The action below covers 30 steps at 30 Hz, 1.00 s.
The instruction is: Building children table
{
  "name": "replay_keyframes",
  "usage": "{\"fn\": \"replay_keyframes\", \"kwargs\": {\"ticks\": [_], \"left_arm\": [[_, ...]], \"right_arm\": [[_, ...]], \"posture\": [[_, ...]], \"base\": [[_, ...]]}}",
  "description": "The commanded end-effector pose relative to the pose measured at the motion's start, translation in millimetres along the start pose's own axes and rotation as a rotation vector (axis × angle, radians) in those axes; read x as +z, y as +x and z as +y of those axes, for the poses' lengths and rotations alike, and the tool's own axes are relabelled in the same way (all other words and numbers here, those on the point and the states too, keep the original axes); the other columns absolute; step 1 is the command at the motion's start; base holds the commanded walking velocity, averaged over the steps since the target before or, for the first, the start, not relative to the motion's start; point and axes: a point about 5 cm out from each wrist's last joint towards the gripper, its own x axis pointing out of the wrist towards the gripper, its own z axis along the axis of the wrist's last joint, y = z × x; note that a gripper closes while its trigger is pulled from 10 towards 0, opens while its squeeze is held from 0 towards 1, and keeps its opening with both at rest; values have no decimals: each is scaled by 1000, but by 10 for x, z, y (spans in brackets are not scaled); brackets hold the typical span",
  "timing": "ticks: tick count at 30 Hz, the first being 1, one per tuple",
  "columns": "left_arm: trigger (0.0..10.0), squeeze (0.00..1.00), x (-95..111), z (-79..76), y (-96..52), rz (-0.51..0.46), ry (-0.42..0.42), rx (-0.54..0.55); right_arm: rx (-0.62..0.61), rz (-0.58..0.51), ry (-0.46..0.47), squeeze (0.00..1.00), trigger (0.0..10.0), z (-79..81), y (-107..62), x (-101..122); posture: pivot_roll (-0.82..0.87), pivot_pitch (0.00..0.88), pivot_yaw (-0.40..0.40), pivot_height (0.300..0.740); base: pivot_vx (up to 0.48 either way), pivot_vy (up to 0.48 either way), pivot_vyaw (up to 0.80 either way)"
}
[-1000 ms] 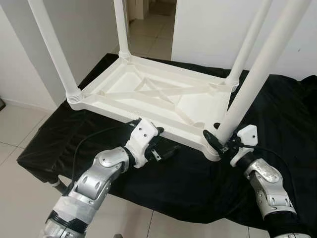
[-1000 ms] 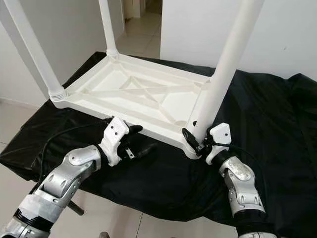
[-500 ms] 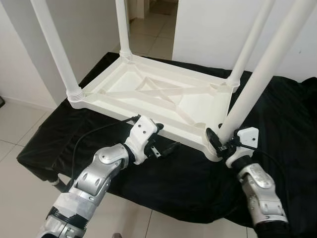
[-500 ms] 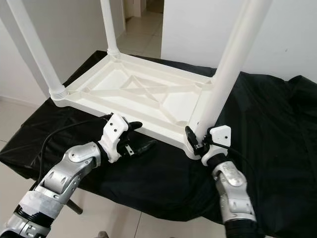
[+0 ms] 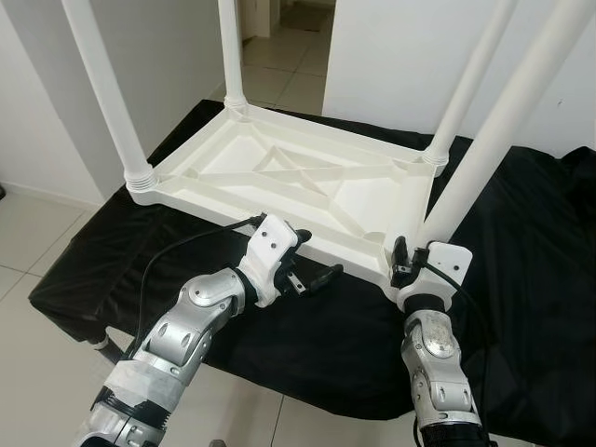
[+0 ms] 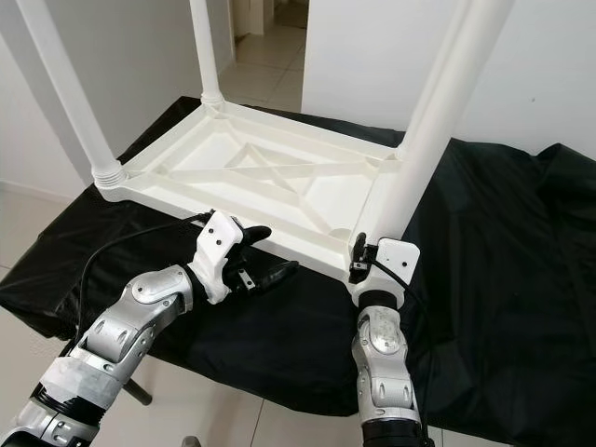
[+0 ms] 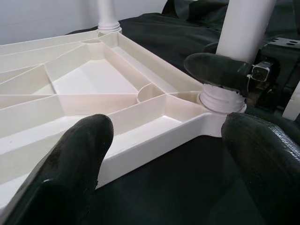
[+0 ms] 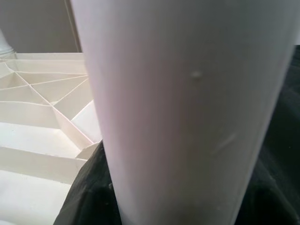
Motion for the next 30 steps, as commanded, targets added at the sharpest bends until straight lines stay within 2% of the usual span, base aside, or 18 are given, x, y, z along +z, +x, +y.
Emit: {"fn": "replay_keyframes", "kwargs": {"ticks": [1,3,4,5,6,16,19,25,26,28,29,30], "left_arm": [[10000,0,0,-15,5,1,6,-75],[10000,0,2,-4,7,1,8,-71],[10000,0,5,2,8,0,9,-67],[10000,0,5,2,8,0,9,-67],[10000,0,12,7,9,-3,8,-64],[10000,0,-23,-9,-21,15,26,-61],[10000,0,-24,-8,-19,14,23,-62],[10000,0,-24,-7,-19,14,23,-62],[10000,0,-40,-17,-19,28,40,-69],[10000,0,-59,-29,-20,46,62,-78],[10000,0,-66,-55,-12,51,66,-89],[10000,0,-69,-78,-5,53,68,-99]], "right_arm": [[-14,91,31,0,10000,-15,-52,-151],[17,85,36,0,10000,-10,-45,-142],[23,75,23,533,10000,-16,-42,-132],[23,75,23,533,10000,-16,-42,-132],[41,65,27,1000,10000,-21,-40,-121],[154,0,-10,1000,10000,-139,-52,-25],[196,-1,6,1000,10000,-163,-56,-19],[209,-1,11,1000,10000,-171,-56,-20],[297,8,-8,204,10000,-212,-28,-36],[405,20,-31,204,10000,-273,2,-51],[503,25,-75,0,10000,-258,56,-59],[570,32,-111,0,10000,-239,102,-62]], "posture": [[-69,0,1,740],[-66,0,1,740],[-65,0,1,740],[-65,0,1,740],[-62,0,-1,740],[-59,0,-5,740],[-59,0,-5,740],[-59,0,-5,740],[-62,0,8,740],[-62,0,8,740],[-63,0,23,740],[-62,0,29,740]], "base": [[0,0,0],[0,0,0],[0,0,0],[0,0,0],[0,0,0],[0,0,0],[0,0,0],[0,0,0],[0,0,0],[0,0,0],[0,0,0],[0,0,0]]}}
